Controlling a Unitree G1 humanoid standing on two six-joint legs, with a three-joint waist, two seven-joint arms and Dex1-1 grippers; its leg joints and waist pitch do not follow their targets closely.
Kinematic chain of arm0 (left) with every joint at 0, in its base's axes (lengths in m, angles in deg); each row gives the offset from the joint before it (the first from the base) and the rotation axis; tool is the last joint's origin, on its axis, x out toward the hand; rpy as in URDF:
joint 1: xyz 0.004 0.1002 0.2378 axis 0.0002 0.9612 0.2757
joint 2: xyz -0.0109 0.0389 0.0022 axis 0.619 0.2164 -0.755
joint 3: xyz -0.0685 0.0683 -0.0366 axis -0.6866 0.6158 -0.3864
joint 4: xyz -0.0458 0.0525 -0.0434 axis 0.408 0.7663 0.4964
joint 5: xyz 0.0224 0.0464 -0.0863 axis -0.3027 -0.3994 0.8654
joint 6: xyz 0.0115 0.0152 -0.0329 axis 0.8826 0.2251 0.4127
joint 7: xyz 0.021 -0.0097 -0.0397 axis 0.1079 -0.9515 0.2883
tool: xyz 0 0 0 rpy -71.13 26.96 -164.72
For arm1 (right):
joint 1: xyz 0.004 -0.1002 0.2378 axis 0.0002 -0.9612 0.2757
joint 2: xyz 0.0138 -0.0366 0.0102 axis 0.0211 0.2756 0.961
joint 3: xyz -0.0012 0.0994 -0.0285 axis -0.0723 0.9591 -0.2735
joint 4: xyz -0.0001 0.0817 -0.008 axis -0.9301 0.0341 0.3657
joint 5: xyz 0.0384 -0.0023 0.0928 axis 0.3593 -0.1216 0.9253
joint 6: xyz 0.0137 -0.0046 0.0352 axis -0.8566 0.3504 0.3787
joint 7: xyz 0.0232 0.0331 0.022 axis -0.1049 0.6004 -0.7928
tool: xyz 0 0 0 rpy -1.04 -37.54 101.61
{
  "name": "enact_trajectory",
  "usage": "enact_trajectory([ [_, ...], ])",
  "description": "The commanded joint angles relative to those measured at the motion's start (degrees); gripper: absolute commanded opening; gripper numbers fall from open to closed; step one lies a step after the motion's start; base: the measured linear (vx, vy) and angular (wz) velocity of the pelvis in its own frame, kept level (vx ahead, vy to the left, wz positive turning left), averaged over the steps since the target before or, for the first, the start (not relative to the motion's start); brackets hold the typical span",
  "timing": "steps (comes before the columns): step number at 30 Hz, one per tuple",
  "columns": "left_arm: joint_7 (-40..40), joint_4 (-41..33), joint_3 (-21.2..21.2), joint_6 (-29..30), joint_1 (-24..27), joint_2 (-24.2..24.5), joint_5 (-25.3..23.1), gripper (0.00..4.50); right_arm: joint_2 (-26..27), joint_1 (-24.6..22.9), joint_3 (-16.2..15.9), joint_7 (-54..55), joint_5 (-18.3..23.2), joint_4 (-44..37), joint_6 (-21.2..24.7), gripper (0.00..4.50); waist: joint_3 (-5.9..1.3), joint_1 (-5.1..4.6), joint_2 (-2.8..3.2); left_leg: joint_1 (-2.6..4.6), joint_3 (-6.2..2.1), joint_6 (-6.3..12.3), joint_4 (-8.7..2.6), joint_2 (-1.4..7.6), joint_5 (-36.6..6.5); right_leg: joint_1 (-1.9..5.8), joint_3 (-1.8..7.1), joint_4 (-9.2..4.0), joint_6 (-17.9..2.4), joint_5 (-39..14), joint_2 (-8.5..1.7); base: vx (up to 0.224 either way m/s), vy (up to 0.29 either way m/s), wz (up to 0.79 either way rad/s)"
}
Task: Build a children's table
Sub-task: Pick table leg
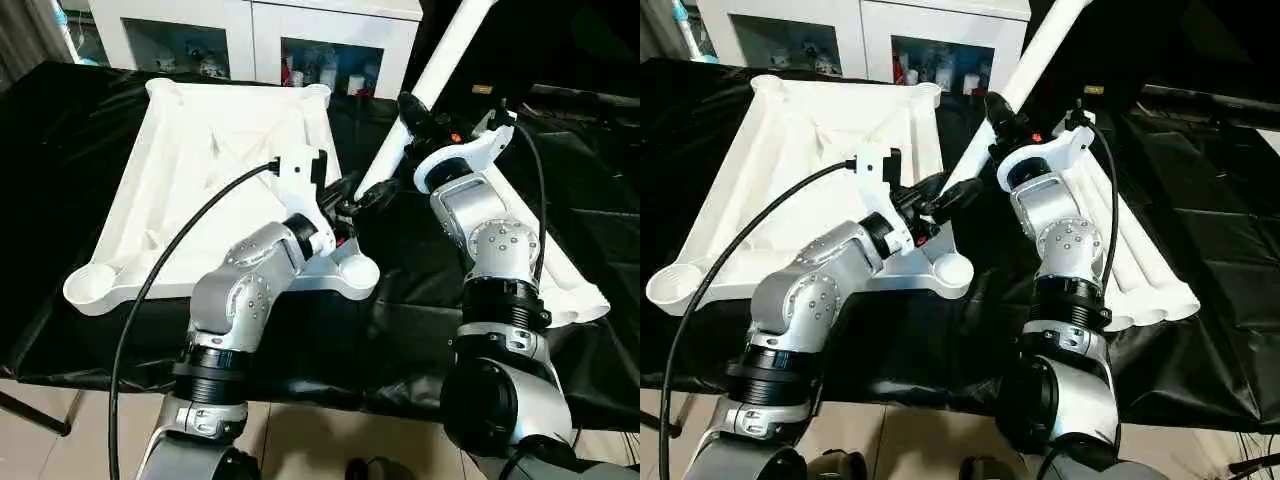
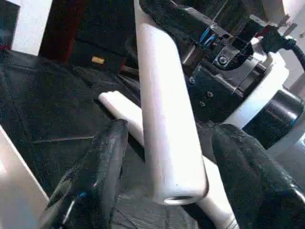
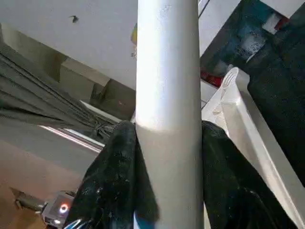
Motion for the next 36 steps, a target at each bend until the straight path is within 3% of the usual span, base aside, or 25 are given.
enact_trajectory([
  [1,-0.17,-0.56,1.26,0.67,0.46,-0.28,0.41,2.76,0.15,-0.02,-0.88,0.69,1.36,-2.55,-0.52,1.41,-6.53,0.3,0.51,1.59,-1.31,0.19,-3.66,1.73,-10.74,3.2,1.21,-4.02,-8.4,-9.54,-2.52,0.0,0.0,0.0],
  [4,-0.31,-0.69,1.53,0.81,0.65,-0.3,0.3,2.34,0.42,-0.05,-1.08,0.94,1.43,-2.67,-0.6,1.41,-6.58,0.31,0.43,1.63,-1.28,0.11,-3.62,1.73,-10.8,3.18,1.23,-4.03,-8.19,-9.72,-2.52,0.0,0.0,0.0],
  [7,-0.37,-0.79,1.54,0.91,0.71,-0.31,0.31,2.29,0.51,0.02,-1.13,0.98,1.45,-2.63,-0.6,1.41,-6.54,0.32,0.41,1.58,-1.26,0.32,-3.6,1.7,-10.64,3.21,1.25,-4.04,-8.05,-9.55,-2.52,0.0,0.0,0.0],
  [9,-0.51,-0.88,1.71,1.02,0.75,-0.19,0.2,1.96,0.54,0.1,-1.17,1.05,1.51,-2.56,-0.61,1.41,-6.44,0.32,0.41,1.59,-1.26,0.32,-3.64,1.72,-10.7,3.15,1.25,-4.07,-8.03,-9.76,-2.51,0.0,0.0,0.0],
  [14,-0.12,-0.91,1.45,0.85,0.63,-0.16,0.41,1.75,0.51,0.29,-1.22,1.21,1.69,-2.4,-0.67,1.41,-6.35,0.28,0.37,1.55,-1.28,0.21,-3.68,1.71,-10.78,3.12,1.25,-4.1,-7.8,-10.11,-2.49,0.0,0.0,0.0],
  [15,-0.01,-0.79,1.25,0.71,0.46,-0.01,0.5,1.52,0.47,0.32,-1.31,1.24,1.76,-2.35,-0.7,1.41,-6.35,0.27,0.32,1.53,-1.27,0.21,-3.67,1.68,-10.82,3.14,1.25,-4.11,-7.76,-10.2,-2.47,0.0,0.0,0.0],
  [36,0.11,-0.28,0.32,-2.14,-0.41,1.35,0.03,1.33,-0.35,0.31,-2.83,1.65,0.85,-0.92,-1.42,1.41,-6.27,0.22,0.39,1.57,-1.31,-0.05,-3.72,1.7,-11.01,3.08,1.25,-4.12,-7.43,-10.56,-2.49,0.0,0.0,0.0],
])
